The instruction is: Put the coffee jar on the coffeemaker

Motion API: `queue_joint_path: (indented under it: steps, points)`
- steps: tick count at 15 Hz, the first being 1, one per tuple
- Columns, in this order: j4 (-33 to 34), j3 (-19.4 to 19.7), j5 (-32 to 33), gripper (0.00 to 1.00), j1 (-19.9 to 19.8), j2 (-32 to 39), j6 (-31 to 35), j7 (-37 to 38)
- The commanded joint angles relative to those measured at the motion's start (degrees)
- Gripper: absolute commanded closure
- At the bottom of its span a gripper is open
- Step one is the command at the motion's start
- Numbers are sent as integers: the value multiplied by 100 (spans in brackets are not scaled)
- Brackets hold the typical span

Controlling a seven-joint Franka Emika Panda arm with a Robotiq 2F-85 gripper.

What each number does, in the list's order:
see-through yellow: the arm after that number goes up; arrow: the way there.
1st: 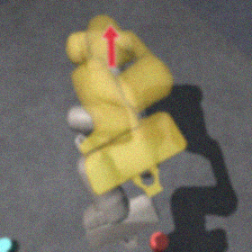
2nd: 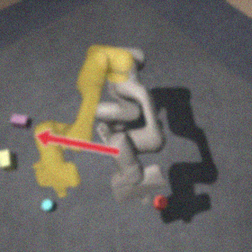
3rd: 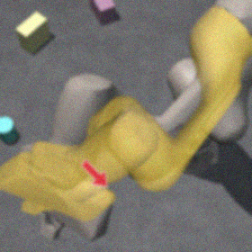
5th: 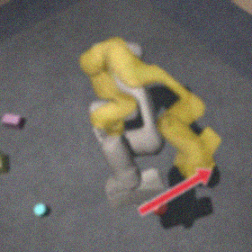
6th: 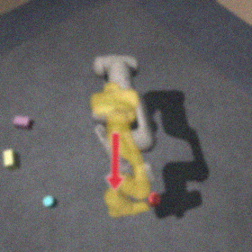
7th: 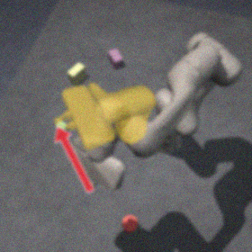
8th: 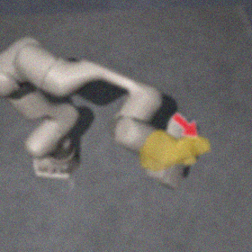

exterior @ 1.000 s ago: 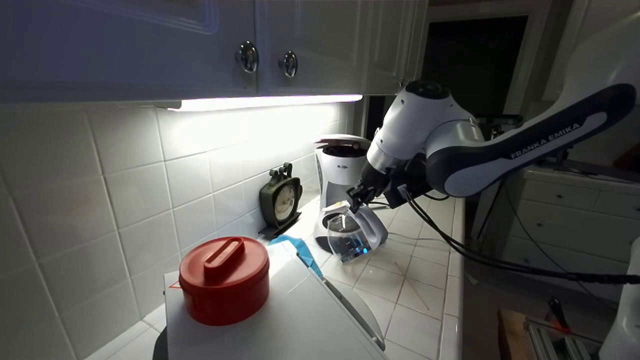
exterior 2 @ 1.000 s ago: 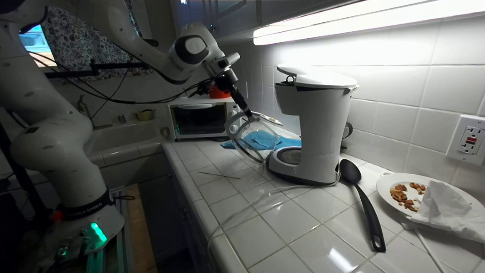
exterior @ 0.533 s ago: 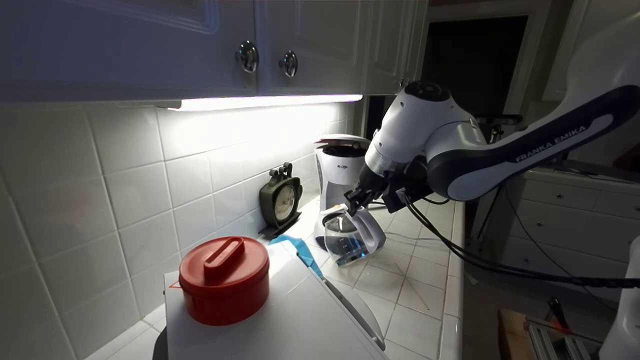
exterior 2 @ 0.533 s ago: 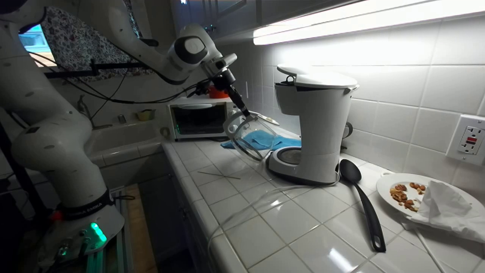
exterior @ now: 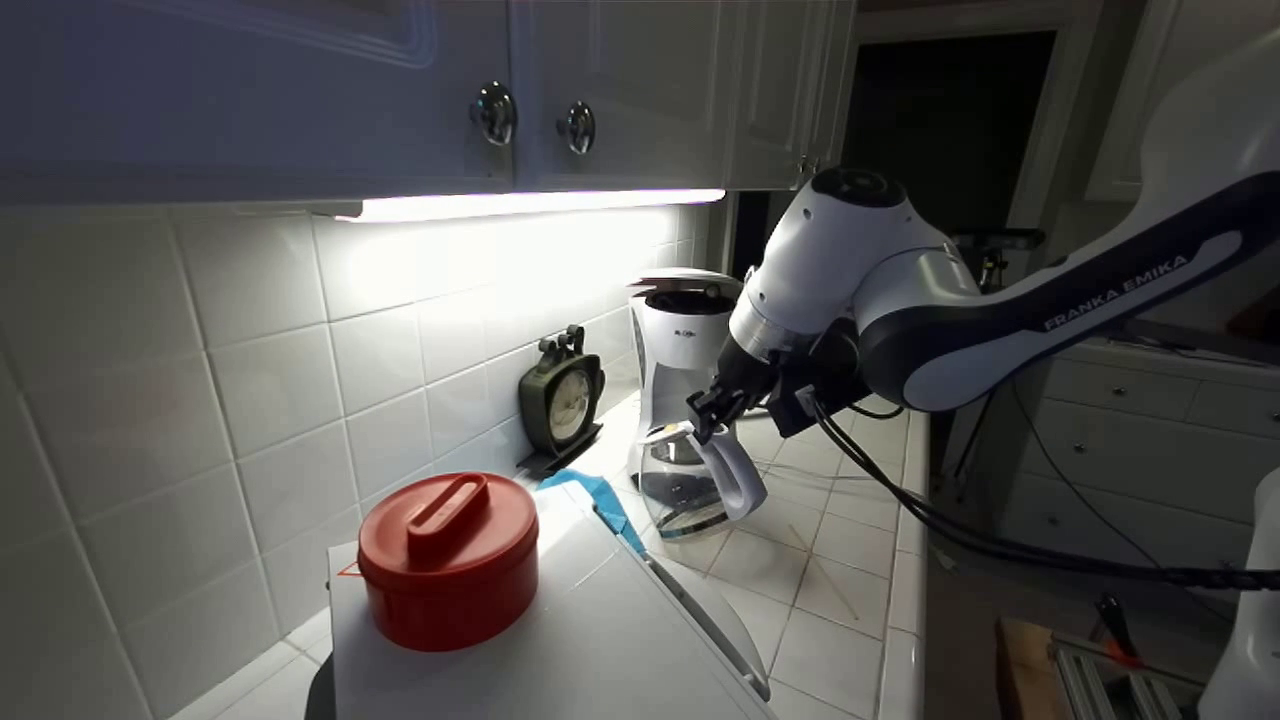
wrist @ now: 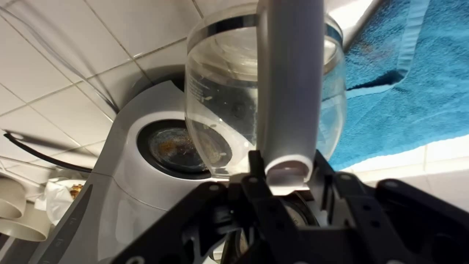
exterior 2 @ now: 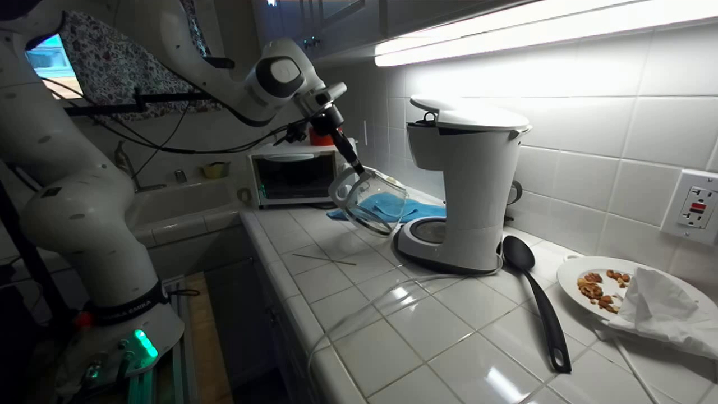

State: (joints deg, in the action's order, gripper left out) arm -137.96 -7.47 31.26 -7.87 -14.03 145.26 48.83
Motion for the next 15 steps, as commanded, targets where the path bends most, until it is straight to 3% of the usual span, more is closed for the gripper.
queue_joint_path:
  steps: [1, 11, 12, 13, 15]
  points:
    - [-264, 94, -494, 91, 181, -61, 20, -185]
    - [-642, 91, -1115, 89, 323, -6, 42, -325]
    - [-671, 88, -1134, 83, 336, -3, 48, -348]
    - [-698, 88, -1158, 41, 349, -5, 49, -372]
    - [-719, 86, -1190, 34, 364, -8, 45, -441]
